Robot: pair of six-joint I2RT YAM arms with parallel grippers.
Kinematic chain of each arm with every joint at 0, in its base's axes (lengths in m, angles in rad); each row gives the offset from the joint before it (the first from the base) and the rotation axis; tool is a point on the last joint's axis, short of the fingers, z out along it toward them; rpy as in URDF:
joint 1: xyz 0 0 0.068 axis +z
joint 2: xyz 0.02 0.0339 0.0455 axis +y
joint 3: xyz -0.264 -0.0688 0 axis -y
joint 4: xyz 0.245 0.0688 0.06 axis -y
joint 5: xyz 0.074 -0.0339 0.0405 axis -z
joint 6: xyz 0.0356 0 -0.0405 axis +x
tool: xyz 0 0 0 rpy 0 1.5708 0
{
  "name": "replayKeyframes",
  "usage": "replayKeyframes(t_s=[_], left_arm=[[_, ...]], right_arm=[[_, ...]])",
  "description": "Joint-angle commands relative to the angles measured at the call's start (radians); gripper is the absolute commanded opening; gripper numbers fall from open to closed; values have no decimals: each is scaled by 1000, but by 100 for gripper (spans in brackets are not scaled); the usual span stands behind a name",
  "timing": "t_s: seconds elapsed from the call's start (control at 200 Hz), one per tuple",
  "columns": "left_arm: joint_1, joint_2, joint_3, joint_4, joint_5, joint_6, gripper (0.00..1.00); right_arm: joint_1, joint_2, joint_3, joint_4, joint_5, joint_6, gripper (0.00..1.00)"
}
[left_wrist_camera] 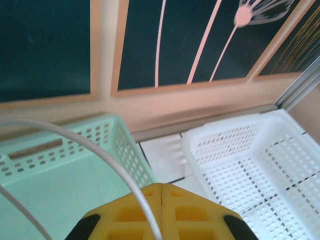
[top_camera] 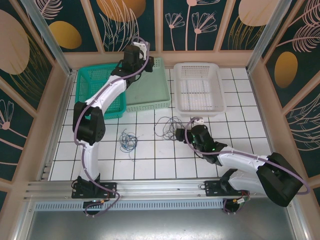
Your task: Untangle the cables
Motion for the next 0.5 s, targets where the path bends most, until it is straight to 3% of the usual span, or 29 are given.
replayKeyframes(t_s=[0.0,0.075,0.18,0.25,0.33,0.41,0.495], left_arm=[[13,40,71,-58,17,-21,6],[25,64,80,-91,25,-40,14],[31,49,43,-109,46,-50,38],[31,19,0,-104,67,-44,46],[30,-11,-37,-117,69,-39,68],[31,-35,-60,-147,61,-36,77],[30,-85,-130,-130,57,-41,81]], right_arm=[[-33,-13,-11,-35,-56,-9,79],[-45,-8,-8,-35,-74,-24,79],[-63,14,-4,-37,-80,-41,78],[-86,34,2,-36,-104,-35,78],[-95,44,4,-11,-130,-35,77],[-96,36,11,9,-154,-37,77],[-98,28,30,4,-171,-46,76]])
